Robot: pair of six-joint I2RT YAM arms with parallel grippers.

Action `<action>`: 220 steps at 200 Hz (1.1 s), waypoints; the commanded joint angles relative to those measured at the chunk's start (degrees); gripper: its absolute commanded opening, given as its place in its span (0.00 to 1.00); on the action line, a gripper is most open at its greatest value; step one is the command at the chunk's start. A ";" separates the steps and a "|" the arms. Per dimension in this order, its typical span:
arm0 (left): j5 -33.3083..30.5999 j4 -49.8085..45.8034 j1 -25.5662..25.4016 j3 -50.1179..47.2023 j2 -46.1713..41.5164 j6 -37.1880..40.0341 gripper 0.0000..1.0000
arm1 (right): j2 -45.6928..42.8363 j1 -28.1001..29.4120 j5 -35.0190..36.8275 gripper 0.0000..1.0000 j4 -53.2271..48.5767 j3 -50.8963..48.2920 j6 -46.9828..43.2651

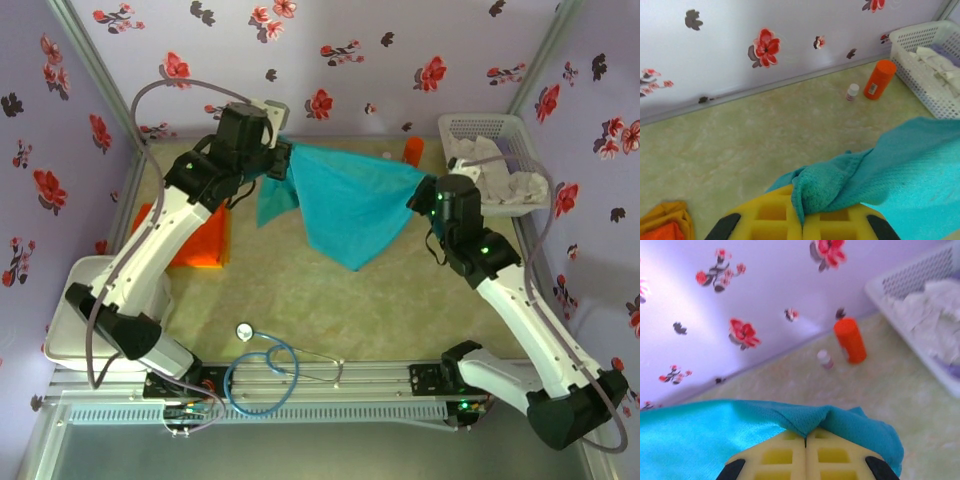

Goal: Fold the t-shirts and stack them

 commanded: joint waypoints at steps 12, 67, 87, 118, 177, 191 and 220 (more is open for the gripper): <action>4.27 0.97 4.43 -11.44 -6.88 -6.37 0.00 | 6.88 -0.60 4.28 0.00 -2.53 9.30 -6.20; 8.80 5.55 15.17 -30.97 -11.12 -12.91 0.00 | 29.70 -0.59 -9.20 0.00 -5.68 22.38 -5.95; 8.80 6.44 16.58 -34.73 -9.88 -13.59 0.01 | 38.32 -0.60 -13.29 0.11 -10.14 27.35 -6.56; 8.80 4.75 18.95 -36.87 -5.14 -13.37 0.32 | 42.31 -0.55 -16.65 0.85 -12.77 27.02 -5.88; 11.62 5.05 19.82 -41.36 -5.31 -13.21 0.65 | 30.03 -3.58 -9.14 0.93 -10.10 5.04 -0.92; 13.28 5.10 19.42 -43.69 -6.81 -13.78 0.66 | 26.66 -6.72 -8.73 0.91 -8.43 -1.61 1.20; 13.66 4.27 18.04 -49.14 -11.50 -15.40 0.67 | 22.85 -12.68 -15.56 0.84 -3.84 -10.55 3.66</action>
